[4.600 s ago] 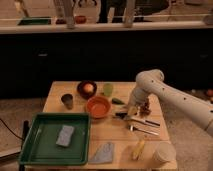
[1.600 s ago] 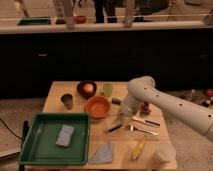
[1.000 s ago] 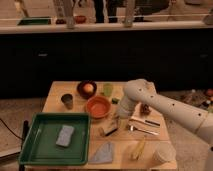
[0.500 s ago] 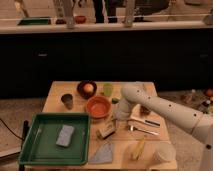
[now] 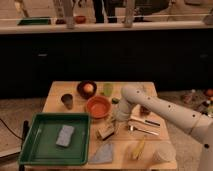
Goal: Place eraser in table surface
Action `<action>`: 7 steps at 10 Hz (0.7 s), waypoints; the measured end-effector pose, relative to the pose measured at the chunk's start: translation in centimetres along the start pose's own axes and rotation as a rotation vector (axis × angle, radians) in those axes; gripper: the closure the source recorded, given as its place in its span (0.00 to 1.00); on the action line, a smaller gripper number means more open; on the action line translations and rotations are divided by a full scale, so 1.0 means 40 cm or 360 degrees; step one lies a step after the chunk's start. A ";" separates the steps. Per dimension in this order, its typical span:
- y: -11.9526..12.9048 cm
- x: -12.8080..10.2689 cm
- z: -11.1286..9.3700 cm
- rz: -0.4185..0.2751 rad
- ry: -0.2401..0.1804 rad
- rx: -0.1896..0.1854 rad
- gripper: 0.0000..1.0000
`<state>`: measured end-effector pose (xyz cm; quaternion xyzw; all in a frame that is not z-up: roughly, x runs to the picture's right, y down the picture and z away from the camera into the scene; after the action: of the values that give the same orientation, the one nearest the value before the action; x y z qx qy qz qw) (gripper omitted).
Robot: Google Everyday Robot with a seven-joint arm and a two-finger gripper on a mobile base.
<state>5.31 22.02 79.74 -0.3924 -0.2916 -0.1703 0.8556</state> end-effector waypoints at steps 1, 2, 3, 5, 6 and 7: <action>-0.002 0.001 0.002 0.0000 -0.0001 -0.0001 0.31; -0.005 0.001 0.003 0.0001 -0.0002 -0.0001 0.22; -0.007 0.002 0.004 0.0001 -0.0001 -0.0005 0.20; -0.010 0.004 0.005 0.0007 0.0000 -0.0012 0.20; -0.011 0.006 0.006 0.0011 0.0003 -0.0016 0.20; -0.013 0.007 0.006 0.0015 0.0008 -0.0016 0.20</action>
<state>5.16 21.84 80.33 -0.3977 -0.2867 -0.1687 0.8551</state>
